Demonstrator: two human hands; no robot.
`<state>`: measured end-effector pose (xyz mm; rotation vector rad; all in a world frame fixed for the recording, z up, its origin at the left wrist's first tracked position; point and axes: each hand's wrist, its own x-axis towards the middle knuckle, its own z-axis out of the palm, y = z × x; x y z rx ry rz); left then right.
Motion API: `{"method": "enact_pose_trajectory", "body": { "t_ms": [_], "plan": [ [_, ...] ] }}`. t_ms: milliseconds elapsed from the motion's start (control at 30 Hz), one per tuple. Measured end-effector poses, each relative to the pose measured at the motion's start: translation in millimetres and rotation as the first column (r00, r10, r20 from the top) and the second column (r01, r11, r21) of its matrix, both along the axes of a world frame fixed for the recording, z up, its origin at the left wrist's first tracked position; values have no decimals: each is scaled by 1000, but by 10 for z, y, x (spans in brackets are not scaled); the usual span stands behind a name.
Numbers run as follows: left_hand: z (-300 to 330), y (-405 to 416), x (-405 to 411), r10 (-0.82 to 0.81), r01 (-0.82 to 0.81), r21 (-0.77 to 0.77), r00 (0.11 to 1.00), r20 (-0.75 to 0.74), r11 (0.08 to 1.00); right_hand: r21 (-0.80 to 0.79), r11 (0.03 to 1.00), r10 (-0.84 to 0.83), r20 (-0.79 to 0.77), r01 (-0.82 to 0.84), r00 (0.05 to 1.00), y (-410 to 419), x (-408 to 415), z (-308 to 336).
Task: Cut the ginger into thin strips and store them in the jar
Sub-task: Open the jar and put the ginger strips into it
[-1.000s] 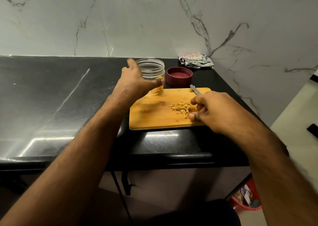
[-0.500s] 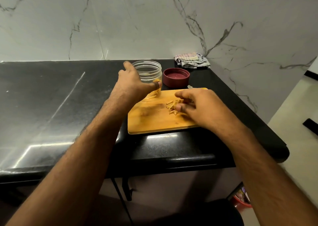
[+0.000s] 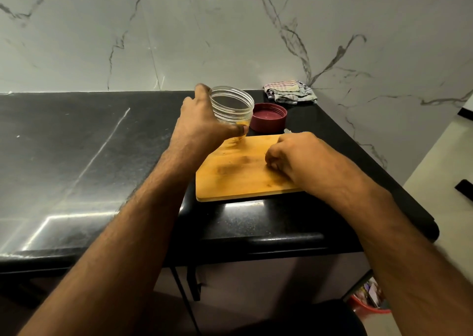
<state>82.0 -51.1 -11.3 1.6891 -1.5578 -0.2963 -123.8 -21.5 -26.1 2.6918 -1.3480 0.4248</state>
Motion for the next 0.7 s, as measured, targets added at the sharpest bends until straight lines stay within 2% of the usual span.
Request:
{"method": "enact_pose_trajectory", "body": {
  "t_ms": [67,133,200,300,333,400,467,533,700],
  "plan": [
    [10,20,-9,-30,30,-31,999,18,999,-49,998,-47,36,48,998,-17,12,41],
    [22,38,-19,-53,55,-58,998,33,997,-137,983,-92,217,123,972,3,30,118],
    [34,42,-26,-66,69,-85,997,36,994,-93,982,-118,383,166,916,-20,6,159],
    [46,45,-32,-78,82,-113,996,38,990,99,985,-164,263,143,951,-84,-39,92],
    [52,44,-38,-87,91,-126,996,33,988,104,985,-163,264,140,951,-108,-48,72],
    [48,39,-38,-100,103,-151,995,26,983,117,973,-227,376,197,899,-123,-31,106],
    [44,32,-44,-113,118,-156,993,39,981,74,974,-218,541,212,812,-141,11,200],
    [43,27,-51,-129,136,-144,990,59,980,2,982,-148,624,188,767,-143,85,337],
    [47,45,-66,-201,207,-124,978,59,970,-64,989,-66,606,131,793,-269,325,561]
  ]
}}
